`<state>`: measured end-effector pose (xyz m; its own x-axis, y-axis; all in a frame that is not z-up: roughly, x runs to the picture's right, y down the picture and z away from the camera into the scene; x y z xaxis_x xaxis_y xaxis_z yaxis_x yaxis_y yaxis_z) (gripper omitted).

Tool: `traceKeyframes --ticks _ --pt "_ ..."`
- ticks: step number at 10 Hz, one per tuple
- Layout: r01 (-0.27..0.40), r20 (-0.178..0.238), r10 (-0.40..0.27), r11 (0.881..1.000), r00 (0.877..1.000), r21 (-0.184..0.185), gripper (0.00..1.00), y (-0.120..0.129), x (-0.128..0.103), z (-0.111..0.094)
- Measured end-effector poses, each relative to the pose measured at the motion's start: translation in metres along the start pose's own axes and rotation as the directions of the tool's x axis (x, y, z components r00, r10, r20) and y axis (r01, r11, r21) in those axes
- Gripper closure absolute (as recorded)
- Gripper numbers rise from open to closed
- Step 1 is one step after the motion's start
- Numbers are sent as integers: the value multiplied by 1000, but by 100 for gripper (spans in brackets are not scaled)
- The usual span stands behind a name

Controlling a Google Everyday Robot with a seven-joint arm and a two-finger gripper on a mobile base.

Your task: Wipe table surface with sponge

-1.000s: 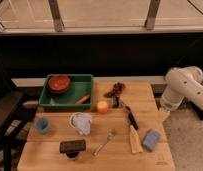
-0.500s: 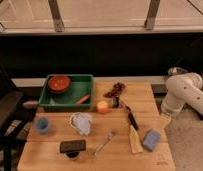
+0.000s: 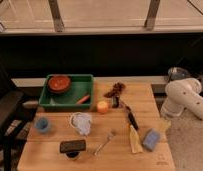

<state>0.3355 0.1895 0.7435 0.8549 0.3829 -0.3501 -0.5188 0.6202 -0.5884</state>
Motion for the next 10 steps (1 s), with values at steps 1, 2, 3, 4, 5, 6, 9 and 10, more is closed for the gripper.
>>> traceKeyframes --ticks 1,2,3,4,5,6,9,10 --pt "4 -2 -4 1000 1000 -2 35 0 0 0" --pt "19 -3 -19 1000 1000 -9 35 1 -2 3" --pt "31 2 -31 999 1000 -34 35 3 -3 11" --pt "37 9 -36 997 999 -62 35 5 -2 20" --pt "36 16 -35 996 999 -84 35 7 -1 26" --pt "36 20 -34 994 999 -103 35 9 -1 33" --pt "38 22 -36 989 999 -143 35 16 -3 48" --pt "36 21 -33 987 999 -156 35 18 -3 54"
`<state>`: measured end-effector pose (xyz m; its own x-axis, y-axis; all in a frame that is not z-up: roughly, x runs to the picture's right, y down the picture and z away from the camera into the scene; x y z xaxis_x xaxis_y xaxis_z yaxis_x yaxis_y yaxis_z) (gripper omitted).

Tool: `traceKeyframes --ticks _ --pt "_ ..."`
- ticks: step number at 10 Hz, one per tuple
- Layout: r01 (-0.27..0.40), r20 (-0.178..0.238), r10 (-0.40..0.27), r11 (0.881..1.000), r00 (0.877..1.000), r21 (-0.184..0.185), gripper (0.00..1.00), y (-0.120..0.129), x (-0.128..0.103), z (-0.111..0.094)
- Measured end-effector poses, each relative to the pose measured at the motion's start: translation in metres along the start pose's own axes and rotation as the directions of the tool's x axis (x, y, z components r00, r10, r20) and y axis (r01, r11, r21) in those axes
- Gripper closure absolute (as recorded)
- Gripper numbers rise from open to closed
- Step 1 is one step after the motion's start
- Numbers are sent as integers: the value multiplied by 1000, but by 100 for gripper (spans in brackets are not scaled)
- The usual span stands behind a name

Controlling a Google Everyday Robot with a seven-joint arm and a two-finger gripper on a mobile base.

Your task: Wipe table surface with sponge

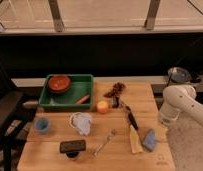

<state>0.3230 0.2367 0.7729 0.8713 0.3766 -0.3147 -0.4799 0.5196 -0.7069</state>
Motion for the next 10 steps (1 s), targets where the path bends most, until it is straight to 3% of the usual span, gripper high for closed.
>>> traceKeyframes --ticks 4,6,7,10 --pt "-9 30 11 996 999 -90 37 -1 4 23" --pt "7 43 -2 992 999 -127 57 1 3 33" --pt "17 45 -11 992 999 -126 65 4 4 34" --pt "60 58 -55 995 997 -78 95 12 0 25"
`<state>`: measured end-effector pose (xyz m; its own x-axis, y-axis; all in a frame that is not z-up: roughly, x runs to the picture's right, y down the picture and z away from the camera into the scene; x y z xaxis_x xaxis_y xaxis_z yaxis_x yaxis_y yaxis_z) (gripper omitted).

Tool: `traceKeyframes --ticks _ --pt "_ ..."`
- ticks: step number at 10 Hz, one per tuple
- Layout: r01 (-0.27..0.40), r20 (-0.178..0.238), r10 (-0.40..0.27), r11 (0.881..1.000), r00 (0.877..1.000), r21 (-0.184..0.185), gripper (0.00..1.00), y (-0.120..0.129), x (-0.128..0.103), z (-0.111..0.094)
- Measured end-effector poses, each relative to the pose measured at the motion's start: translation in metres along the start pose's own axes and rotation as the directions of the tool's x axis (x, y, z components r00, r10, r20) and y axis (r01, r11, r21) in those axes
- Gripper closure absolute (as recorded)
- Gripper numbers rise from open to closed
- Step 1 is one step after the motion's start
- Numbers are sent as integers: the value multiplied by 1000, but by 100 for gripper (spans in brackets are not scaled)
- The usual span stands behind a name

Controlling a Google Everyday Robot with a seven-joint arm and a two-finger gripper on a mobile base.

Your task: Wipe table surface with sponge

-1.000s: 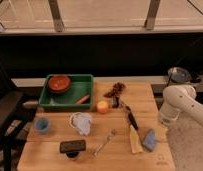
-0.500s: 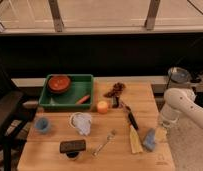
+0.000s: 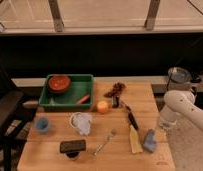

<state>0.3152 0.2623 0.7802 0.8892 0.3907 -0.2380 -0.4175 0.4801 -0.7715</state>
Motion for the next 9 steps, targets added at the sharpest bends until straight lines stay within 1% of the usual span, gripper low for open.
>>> traceKeyframes --ticks 1,2,4,6,8,9 --pt "10 4 -10 1000 1000 10 99 3 0 -4" --pt "18 3 -18 1000 1000 23 100 7 1 -7" --pt "22 -16 -21 999 1000 41 100 11 6 -8" --pt "12 -52 -9 998 999 65 100 9 11 -6" --pt "-11 -88 20 995 996 104 100 0 25 -9" --pt "-17 -114 30 993 993 121 100 -6 29 -11"
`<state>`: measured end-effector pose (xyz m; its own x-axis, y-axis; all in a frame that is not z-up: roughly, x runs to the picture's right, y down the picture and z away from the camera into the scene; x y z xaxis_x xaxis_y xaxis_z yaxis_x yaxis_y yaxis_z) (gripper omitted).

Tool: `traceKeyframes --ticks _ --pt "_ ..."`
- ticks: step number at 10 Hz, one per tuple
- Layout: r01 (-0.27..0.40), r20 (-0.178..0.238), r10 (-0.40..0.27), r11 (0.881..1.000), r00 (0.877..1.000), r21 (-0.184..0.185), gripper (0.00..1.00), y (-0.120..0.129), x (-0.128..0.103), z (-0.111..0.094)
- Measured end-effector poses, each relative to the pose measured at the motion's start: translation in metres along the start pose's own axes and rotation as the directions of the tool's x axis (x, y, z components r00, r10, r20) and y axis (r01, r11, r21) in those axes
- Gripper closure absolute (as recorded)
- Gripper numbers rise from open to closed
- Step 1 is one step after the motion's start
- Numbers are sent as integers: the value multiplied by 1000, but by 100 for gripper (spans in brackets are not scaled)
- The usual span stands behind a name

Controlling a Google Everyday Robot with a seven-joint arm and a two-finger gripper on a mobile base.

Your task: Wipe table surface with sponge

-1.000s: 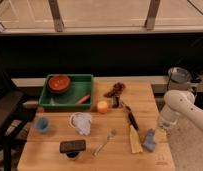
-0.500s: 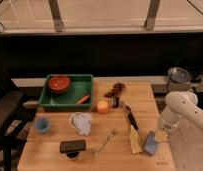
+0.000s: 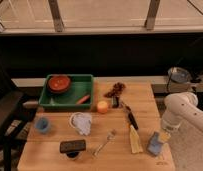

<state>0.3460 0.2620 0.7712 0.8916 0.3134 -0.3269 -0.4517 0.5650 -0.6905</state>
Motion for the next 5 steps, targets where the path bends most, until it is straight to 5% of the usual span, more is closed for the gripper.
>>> traceKeyframes --ticks 5 --pt "36 -75 -30 996 997 79 100 -32 -24 -14"
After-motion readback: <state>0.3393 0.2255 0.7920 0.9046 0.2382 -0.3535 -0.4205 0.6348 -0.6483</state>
